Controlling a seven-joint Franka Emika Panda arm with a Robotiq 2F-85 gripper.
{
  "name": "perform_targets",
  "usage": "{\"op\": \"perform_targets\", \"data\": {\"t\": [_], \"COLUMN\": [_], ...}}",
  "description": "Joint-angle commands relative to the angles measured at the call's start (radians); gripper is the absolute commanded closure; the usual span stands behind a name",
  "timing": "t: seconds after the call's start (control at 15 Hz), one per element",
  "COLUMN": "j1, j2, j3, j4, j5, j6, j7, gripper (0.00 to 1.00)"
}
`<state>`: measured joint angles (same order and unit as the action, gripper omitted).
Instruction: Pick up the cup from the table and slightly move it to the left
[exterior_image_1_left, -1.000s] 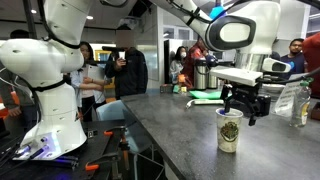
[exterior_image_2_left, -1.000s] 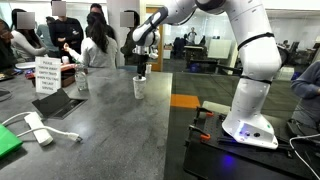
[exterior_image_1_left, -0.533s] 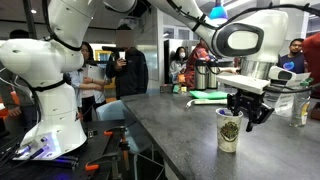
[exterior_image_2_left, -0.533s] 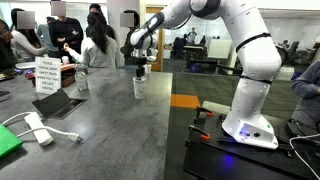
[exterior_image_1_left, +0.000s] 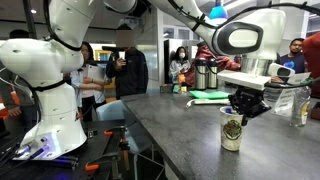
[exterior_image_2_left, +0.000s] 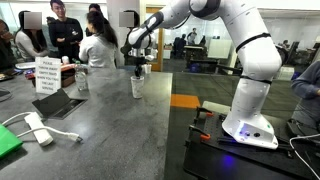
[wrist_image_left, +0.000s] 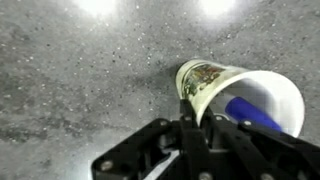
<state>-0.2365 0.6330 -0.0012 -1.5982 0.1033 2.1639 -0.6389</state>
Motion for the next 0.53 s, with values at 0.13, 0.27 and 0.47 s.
{"op": "perform_targets", "data": {"t": [0.13,0.27,0.47], "j1": [0.020,0.039,0.076], "j2": [-0.049,-0.064,-0.080], "j3": [0.051,0.072,0.101], "j4": [-0.004,-0.012,-0.034], "j5": [-0.041,-0.051,-0.080], "j6": [-0.028,-0.030,-0.055], "j7": [-0.014,-0.023,-0.043], "gripper": [0.97,0.97,0.97]}}
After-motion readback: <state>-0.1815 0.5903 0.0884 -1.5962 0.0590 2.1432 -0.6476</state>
